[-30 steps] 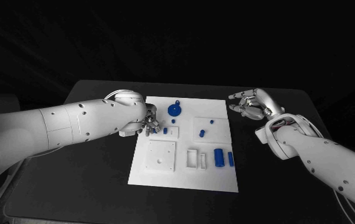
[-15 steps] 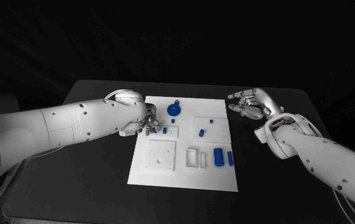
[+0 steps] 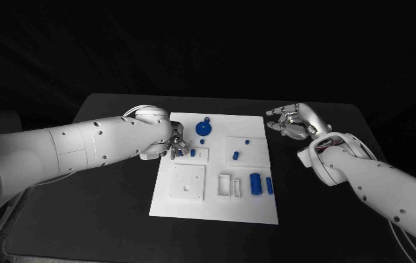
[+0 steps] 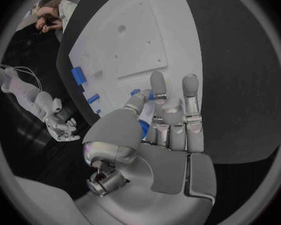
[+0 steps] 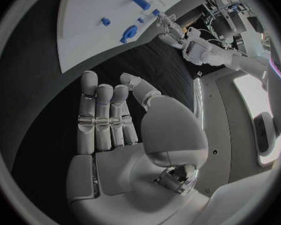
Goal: Assemble the parts on the task board
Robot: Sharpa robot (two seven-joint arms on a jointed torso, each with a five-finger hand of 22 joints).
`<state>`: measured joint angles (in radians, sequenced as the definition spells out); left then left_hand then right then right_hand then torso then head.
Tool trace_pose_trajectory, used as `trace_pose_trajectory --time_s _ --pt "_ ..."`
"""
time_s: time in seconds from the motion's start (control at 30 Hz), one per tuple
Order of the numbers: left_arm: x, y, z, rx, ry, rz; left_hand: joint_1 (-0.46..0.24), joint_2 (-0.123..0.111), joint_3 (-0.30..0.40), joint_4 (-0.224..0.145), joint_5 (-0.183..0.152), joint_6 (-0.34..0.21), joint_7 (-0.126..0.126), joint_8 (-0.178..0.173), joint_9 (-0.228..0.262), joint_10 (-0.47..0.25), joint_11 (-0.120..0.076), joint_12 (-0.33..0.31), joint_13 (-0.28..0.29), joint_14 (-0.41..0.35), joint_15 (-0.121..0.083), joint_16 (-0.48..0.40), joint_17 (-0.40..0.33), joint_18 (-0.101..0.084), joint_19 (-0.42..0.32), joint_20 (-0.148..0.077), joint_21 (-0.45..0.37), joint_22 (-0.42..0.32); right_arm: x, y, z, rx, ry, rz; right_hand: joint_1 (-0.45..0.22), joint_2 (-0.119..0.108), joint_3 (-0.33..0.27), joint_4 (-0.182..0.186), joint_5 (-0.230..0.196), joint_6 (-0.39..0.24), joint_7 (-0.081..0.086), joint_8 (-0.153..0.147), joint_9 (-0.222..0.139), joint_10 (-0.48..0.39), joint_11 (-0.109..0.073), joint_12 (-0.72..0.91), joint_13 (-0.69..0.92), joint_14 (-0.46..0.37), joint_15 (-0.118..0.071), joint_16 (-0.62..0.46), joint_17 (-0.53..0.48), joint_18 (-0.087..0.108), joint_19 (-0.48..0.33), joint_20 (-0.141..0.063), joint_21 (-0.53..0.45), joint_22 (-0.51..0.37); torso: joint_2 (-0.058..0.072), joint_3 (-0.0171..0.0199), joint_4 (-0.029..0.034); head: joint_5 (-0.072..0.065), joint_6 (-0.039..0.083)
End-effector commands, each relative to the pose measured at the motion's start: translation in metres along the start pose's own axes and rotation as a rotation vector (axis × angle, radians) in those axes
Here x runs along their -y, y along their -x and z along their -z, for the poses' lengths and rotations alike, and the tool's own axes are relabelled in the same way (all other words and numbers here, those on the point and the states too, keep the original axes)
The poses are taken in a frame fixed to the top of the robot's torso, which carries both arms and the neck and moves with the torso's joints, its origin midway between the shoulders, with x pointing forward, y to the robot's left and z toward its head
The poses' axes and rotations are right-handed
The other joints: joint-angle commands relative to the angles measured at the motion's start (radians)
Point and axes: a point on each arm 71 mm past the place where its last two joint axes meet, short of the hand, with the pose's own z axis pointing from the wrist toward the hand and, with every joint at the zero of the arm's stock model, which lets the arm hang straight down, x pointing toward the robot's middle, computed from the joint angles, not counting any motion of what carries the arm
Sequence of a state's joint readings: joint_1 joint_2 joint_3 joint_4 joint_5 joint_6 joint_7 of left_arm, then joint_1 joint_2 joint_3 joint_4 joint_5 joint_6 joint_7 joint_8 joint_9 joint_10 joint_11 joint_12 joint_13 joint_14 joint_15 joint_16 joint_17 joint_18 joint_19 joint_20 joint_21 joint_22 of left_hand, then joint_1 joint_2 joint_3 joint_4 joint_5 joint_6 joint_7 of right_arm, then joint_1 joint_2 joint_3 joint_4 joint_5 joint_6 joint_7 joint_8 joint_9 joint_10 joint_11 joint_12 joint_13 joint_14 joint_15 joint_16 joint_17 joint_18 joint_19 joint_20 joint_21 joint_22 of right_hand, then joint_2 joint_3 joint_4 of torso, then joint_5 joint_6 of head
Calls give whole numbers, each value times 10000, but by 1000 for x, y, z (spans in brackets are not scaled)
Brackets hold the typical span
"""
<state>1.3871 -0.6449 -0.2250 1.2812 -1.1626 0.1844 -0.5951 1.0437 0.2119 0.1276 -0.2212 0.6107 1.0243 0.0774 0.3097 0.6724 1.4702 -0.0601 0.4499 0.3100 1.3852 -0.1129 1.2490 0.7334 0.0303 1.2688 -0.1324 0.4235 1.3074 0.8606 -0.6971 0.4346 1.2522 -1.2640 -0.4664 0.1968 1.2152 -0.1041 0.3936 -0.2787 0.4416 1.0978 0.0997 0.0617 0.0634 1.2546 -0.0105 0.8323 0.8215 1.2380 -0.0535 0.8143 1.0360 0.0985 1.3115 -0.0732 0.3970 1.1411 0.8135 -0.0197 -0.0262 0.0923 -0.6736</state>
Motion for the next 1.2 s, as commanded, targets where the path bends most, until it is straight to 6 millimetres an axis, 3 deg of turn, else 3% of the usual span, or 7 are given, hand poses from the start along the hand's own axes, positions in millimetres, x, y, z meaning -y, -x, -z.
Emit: trace_pose_trajectory --time_s 0.03,0.1,0.53,0.67,0.73,1.07,1.2 --pt "4 -14 -4 -454 -152 -67 96 -29 367 -454 -57 719 -707 -34 -170 194 11 -33 -17 -16 -9 -63 -48 22 32 34 -54 170 -1 -1 0 -116 94 -70 -52 -38 26 -3 61 -18 48 -3 -13 12 -5 36 -2 -15 -27 41 -10 162 51 -6 -50 17 1 1 -3 -8 6" --pt "4 -13 -4 -424 -139 -38 158 -155 167 -286 -221 734 -681 -269 -741 193 15 -39 -20 5 -1 -88 -98 23 63 41 -86 155 -1 -1 0 -113 92 -73 -52 -38 26 -3 61 -18 48 -3 -13 12 -5 36 -2 -15 -27 41 -10 162 51 -6 -50 17 1 0 5 -18 4" --pt "1 -12 -5 -275 -7 95 511 -874 -800 1051 -753 545 -653 -247 -2152 50 28 -12 4 -66 -11 -227 -401 -55 149 15 -283 154 0 0 0 -85 80 -88 -78 -43 3 0 85 -56 54 -2 -13 -3 1 20 -12 -29 -20 29 -18 159 52 1 -99 25 -1 -4 4 -5 5" --pt "0 -11 -5 -228 53 125 585 -953 -976 1338 -1114 516 -651 -161 -2310 13 27 20 18 -79 -8 -234 -433 -62 158 16 -319 157 0 0 0 -76 83 -92 -81 -48 -4 -2 90 -74 59 -4 -14 -7 3 13 -18 -34 -18 24 -22 158 52 3 -112 25 0 -5 4 5 10" --pt "0 -11 -6 -217 81 130 524 -1024 -1133 1517 -1652 533 -661 -130 -2363 12 25 37 26 -80 -6 -233 -440 -66 167 16 -328 158 0 0 0 -70 84 -93 -83 -50 -7 -3 92 -81 61 -4 -14 -8 4 10 -20 -36 -17 22 -23 158 52 4 -117 25 1 -6 4 5 9" --pt "-2 -10 -6 -108 186 138 884 -1239 -1696 2326 -1911 558 -660 54 -2660 -7 22 102 46 -66 -18 -209 -440 -83 211 0 -376 170 0 0 0 -54 76 -102 -89 -54 -29 -1 116 -129 71 -3 -13 -10 9 -5 -40 -40 -13 14 -33 157 64 8 -158 27 2 -4 -3 19 23" --pt "-4 -9 -6 -25 241 148 776 -1327 -1871 2492 -2453 584 -658 101 -2664 5 21 113 51 -55 -17 -191 -424 -81 225 1 -377 168 0 0 0 -48 70 -109 -101 -62 -45 0 127 -151 75 -1 -13 -12 12 -11 -48 -41 -10 10 -37 156 70 11 -179 25 5 -4 -2 15 20"
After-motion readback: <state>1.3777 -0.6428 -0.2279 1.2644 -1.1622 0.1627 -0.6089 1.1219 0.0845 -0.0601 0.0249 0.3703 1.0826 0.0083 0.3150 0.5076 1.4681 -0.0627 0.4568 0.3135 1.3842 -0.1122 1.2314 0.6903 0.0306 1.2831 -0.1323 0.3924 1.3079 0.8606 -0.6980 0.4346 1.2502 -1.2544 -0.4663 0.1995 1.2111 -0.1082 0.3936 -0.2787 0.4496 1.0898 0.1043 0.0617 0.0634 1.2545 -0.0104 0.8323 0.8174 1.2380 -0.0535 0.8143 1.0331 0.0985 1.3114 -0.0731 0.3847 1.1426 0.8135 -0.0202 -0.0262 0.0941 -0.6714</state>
